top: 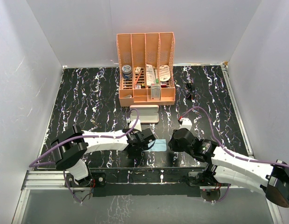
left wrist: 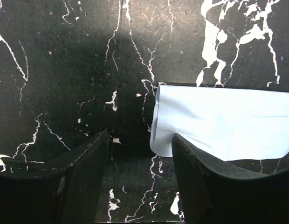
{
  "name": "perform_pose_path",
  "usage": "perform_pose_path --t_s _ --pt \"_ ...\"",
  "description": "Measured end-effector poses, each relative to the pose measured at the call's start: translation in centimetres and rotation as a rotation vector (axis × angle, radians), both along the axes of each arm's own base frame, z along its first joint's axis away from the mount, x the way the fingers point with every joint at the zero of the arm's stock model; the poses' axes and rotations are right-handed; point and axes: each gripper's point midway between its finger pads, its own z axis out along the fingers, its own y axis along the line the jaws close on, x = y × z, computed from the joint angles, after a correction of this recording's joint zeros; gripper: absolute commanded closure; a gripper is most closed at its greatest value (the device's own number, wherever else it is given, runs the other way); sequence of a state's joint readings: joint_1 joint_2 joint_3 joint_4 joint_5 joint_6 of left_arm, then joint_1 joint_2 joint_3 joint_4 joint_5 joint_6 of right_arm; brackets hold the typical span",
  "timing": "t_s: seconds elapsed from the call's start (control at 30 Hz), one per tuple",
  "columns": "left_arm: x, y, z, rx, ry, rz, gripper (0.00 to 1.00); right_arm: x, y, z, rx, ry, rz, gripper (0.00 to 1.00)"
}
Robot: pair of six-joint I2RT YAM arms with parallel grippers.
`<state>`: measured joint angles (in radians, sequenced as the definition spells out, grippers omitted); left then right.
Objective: Organize the sunglasses
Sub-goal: Adjust the glasses cleaning cloth at the center of the board.
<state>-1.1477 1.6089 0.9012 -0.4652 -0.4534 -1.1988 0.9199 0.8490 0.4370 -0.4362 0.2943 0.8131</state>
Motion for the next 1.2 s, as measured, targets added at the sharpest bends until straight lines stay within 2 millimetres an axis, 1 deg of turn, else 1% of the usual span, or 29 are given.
perform_pose_path --t_s 0.13,0.43,0.47,0.53,0.6,0.63,0.7,0.8,0.87,0.9,0.97,1.03,1.2 --pt "-0.1 0.5 -0.1 0.017 0.005 0.010 0.46 -0.1 -0.1 -0.2 0.000 0.002 0.001 0.85" --pt "-0.6 2.0 -0.3 0.081 0.019 0.015 0.46 -0.1 0.0 0.2 0.016 -0.010 0.001 0.84" --pt "-0.6 2.1 -0.3 0.084 0.020 0.015 0.46 -0.1 0.0 0.3 0.018 -0.011 0.001 0.86" --pt "-0.6 2.2 -0.2 0.087 0.019 0.016 0.47 -0.1 0.0 0.3 0.019 -0.013 0.001 0.93" --pt "-0.6 2.2 -0.1 0.086 0.015 0.013 0.52 -0.1 0.0 0.3 0.020 -0.012 0.002 0.96" --pt "-0.6 2.1 0.1 0.084 0.009 0.005 0.57 -0.1 0.0 0.3 0.020 -0.012 0.002 0.99" --pt "-0.6 1.5 1.0 0.055 -0.012 -0.021 0.67 -0.1 0.0 0.3 0.021 -0.012 0.003 1.00" --pt "-0.1 -0.1 3.0 -0.029 -0.061 -0.064 0.81 0.0 0.1 0.4 0.025 -0.014 0.004 1.00" --pt "0.2 -1.1 3.9 -0.069 -0.085 -0.087 0.90 0.0 0.2 0.5 0.029 -0.017 0.004 1.00" --pt "0.3 -1.6 4.1 -0.083 -0.091 -0.094 0.93 0.1 0.3 0.5 0.031 -0.018 0.005 1.00" --pt "0.5 -2.7 4.1 -0.108 -0.096 -0.114 0.96 0.1 0.4 0.6 0.039 -0.021 0.008 1.00" --pt "0.5 -3.6 3.6 -0.122 -0.091 -0.130 1.00 0.1 0.7 0.4 0.051 -0.023 0.014 1.00" --pt "0.5 -5.4 2.1 -0.159 -0.076 -0.155 1.00 -0.1 1.5 -0.8 0.058 0.001 0.041 1.00"
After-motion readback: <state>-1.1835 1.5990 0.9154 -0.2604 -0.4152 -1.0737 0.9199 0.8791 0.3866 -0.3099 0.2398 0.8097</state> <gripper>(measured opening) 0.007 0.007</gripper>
